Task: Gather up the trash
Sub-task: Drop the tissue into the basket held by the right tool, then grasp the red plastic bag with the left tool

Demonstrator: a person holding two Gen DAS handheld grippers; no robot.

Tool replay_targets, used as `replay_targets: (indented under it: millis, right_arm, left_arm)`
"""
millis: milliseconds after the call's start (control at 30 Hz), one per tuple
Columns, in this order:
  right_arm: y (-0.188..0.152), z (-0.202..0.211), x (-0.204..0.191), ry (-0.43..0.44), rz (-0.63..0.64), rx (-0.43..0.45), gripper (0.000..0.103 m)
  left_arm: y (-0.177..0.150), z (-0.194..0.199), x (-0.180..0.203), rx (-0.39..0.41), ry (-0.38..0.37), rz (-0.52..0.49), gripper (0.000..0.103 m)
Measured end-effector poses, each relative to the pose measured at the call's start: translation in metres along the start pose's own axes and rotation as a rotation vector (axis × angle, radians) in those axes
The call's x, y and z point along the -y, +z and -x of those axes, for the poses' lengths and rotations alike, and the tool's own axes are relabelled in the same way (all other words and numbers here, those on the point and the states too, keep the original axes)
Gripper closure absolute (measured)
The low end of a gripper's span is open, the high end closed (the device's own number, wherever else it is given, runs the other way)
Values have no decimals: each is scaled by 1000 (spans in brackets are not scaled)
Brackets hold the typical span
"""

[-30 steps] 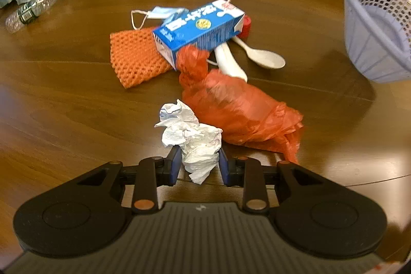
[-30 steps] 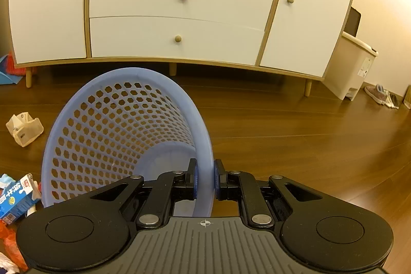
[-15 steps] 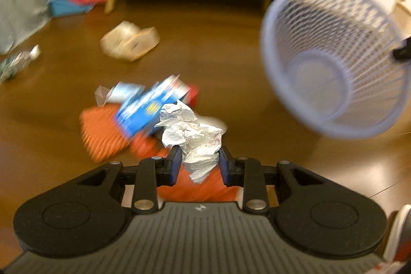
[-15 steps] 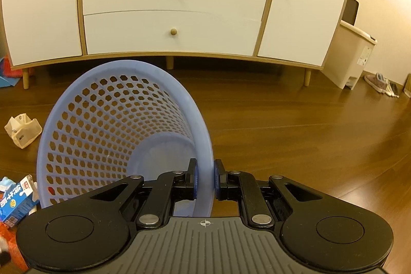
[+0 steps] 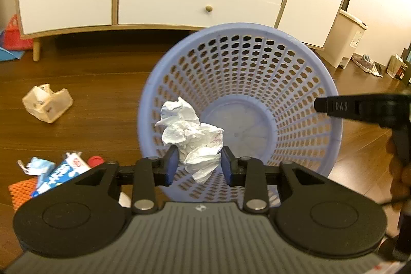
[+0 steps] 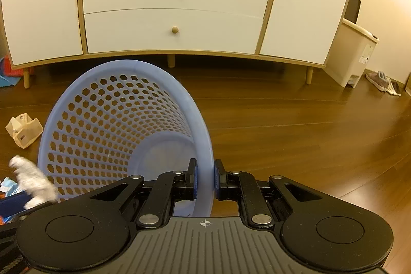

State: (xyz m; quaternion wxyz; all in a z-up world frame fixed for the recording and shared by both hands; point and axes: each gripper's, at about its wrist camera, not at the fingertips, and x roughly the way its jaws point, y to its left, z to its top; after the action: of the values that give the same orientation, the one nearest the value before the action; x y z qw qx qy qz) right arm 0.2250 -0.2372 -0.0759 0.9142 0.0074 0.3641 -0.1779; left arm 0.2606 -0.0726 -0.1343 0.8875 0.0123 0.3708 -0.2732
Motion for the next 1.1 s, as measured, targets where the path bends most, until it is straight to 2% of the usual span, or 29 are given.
replay_targets:
  millis: [133,333,867,1100]
  right_arm:
    - [2,-3,2,2,-9,-6,95]
    - [1,-3,3,2,-22,-14,95]
    - [2,-2,3,-5,-14,-15,95]
    - [3,-3,3,-3,-3,-11,95]
  left_arm:
    - [-2,-6,3,-21,-17,24,47]
    - [-14,1,-15,-38,14,47,47]
    - [-47,33,-77,-63,161,134,47]
    - [-79,32,-93,-118,215,186,47]
